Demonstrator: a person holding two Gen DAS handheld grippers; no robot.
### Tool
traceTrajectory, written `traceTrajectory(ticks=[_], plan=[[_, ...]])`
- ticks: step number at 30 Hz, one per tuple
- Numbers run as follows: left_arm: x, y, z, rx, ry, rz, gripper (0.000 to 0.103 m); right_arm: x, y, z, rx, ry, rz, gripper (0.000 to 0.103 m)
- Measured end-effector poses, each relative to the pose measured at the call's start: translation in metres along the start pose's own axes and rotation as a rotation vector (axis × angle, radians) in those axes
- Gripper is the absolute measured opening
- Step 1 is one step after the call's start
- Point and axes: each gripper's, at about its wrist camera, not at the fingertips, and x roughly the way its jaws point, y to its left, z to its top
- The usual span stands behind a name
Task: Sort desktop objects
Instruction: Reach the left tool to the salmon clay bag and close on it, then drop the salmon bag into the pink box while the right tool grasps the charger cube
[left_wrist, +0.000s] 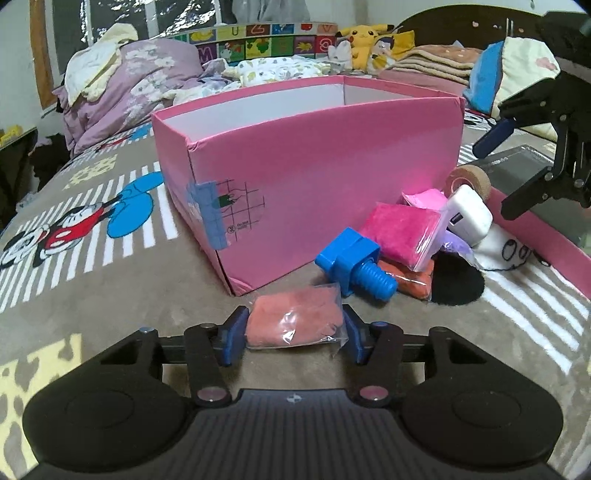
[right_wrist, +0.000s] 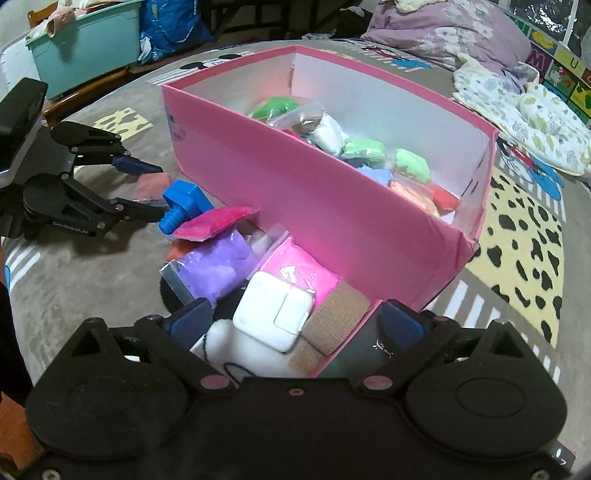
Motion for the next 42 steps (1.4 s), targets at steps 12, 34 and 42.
traceTrajectory(ticks=[12, 34, 42], plan=[[-0.024, -0.003, -0.001, 0.014, -0.001, 0.041, 0.051, 0.000, 0.000, 0.001, 0.000, -0.003, 0.001, 0.099], [-0.098, -0.005, 0.044, -0.127, -0.281, -0.077, 0.051, 0.003, 0.055, -0.003, -0.477, -0.021, -0.039, 0.080], [-0.106, -0.009, 0.067, -0.180, -0.366, -0.092, 0.051, 0.016, 0.062, -0.011, -0.623, 0.018, -0.077, 0.080]])
